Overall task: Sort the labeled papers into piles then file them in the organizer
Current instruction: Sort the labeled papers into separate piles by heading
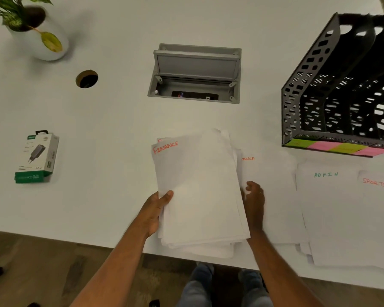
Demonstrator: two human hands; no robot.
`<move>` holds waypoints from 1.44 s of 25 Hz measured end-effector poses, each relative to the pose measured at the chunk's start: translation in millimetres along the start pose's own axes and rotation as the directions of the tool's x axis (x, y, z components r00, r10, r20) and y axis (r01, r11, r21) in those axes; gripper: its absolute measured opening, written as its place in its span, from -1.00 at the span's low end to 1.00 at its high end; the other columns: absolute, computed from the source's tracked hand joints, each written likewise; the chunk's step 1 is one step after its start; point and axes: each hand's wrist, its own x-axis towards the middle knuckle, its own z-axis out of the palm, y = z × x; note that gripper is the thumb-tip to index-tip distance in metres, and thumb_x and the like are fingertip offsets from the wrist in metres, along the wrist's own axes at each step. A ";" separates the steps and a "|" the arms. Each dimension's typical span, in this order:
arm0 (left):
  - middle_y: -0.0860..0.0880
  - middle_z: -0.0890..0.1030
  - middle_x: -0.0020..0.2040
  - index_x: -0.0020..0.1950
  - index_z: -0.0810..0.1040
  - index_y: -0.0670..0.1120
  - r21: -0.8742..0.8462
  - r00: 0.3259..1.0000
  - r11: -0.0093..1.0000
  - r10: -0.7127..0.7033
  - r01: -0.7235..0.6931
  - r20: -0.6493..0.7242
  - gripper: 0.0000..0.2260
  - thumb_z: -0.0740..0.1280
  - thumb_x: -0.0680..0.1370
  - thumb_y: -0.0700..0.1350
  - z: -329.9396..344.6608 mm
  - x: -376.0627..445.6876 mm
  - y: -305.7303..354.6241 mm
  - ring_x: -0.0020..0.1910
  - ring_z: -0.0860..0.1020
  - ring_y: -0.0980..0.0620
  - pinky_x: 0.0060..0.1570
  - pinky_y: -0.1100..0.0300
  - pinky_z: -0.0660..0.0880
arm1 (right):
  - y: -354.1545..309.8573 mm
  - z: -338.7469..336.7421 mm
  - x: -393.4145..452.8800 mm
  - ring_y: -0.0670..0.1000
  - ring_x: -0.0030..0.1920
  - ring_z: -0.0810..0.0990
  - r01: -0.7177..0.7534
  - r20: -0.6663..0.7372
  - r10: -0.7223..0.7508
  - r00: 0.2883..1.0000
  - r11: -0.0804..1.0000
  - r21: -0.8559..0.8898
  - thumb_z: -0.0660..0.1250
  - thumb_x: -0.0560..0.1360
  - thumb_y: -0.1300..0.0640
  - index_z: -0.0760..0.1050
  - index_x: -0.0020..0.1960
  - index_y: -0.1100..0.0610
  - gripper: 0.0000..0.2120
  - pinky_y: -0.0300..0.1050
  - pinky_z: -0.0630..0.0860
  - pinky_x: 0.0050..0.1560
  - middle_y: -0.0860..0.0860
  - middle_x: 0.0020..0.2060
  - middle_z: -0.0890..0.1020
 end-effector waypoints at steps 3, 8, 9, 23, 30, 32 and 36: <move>-0.14 0.71 0.18 0.31 0.58 -0.09 0.037 1.000 0.999 0.014 -0.014 -0.006 -0.56 0.47 0.47 0.01 8.3 4.3 -7.8 0.18 0.66 -0.17 0.14 -0.01 0.60 | -7.2 -28.5 12.0 0.03 0.01 0.67 -0.249 0.257 0.155 0.954 0.888 0.386 0.22 0.62 -0.13 0.54 0.17 0.03 -0.71 -0.07 0.57 -0.01 0.05 0.08 0.68; -0.13 0.72 0.17 0.31 0.59 -0.09 0.043 1.000 0.999 -0.014 0.014 0.016 -0.55 0.50 0.46 0.02 30.4 9.1 -17.1 0.16 0.68 -0.14 -0.02 0.09 0.66 | -13.0 -37.3 1.4 -0.24 -0.07 0.57 -0.062 0.341 0.012 0.940 0.989 0.136 0.58 0.37 -0.02 0.33 0.17 -0.08 -0.47 -0.52 0.46 -0.28 -0.29 -0.05 0.52; -0.14 0.71 0.18 0.31 0.58 -0.10 0.032 0.999 0.999 -0.025 0.024 0.036 -0.56 0.50 0.48 0.00 33.5 8.5 -17.8 0.17 0.68 -0.14 -0.02 0.09 0.66 | -10.7 -35.2 -0.9 -0.24 -0.07 0.57 -0.054 0.285 0.011 0.959 0.989 0.141 0.57 0.39 0.04 0.35 0.14 -0.05 -0.52 -0.53 0.45 -0.31 -0.28 -0.07 0.52; -0.21 0.66 0.19 0.33 0.53 -0.11 0.114 0.998 0.992 -0.054 0.059 -0.041 -0.68 0.38 0.59 -0.12 33.9 6.7 -24.4 0.17 0.61 -0.26 0.13 -0.17 0.59 | 29.2 -67.4 5.8 -0.05 0.11 0.52 0.007 0.074 -0.015 0.997 0.994 0.106 0.17 0.67 0.08 0.49 0.34 0.18 -0.69 -0.22 0.40 0.16 -0.03 0.08 0.55; -0.21 0.65 0.25 0.37 0.52 -0.11 0.072 0.998 0.996 -0.058 0.059 -0.019 -0.62 0.41 0.56 -0.10 40.8 7.0 -27.6 0.22 0.60 -0.27 0.29 -0.25 0.50 | 27.1 -86.2 10.6 -0.10 -0.08 0.57 0.047 0.076 -0.058 0.995 0.990 0.136 0.31 0.61 0.08 0.48 0.11 0.05 -0.90 -0.36 0.42 -0.12 -0.10 -0.10 0.60; -0.22 0.65 0.25 0.38 0.53 -0.13 0.053 0.998 0.997 -0.059 0.059 -0.004 -0.62 0.40 0.57 -0.12 45.0 6.8 -28.8 0.24 0.59 -0.28 0.31 -0.27 0.49 | 26.4 -86.3 6.3 -0.15 -0.14 0.58 0.119 0.090 -0.127 0.988 0.989 0.090 0.27 0.63 0.07 0.48 0.04 0.03 -0.95 -0.43 0.41 -0.19 -0.15 -0.17 0.59; -0.20 0.68 0.21 0.35 0.57 -0.12 0.047 0.997 0.997 -0.060 0.058 0.038 -0.65 0.41 0.57 -0.13 49.7 4.9 -27.4 0.22 0.61 -0.27 0.21 -0.22 0.56 | 26.9 -86.6 1.6 -0.25 -0.07 0.59 0.128 0.067 -0.138 0.988 0.983 0.132 0.23 0.65 0.07 0.53 0.05 0.01 -0.89 -0.54 0.42 -0.08 -0.17 -0.12 0.62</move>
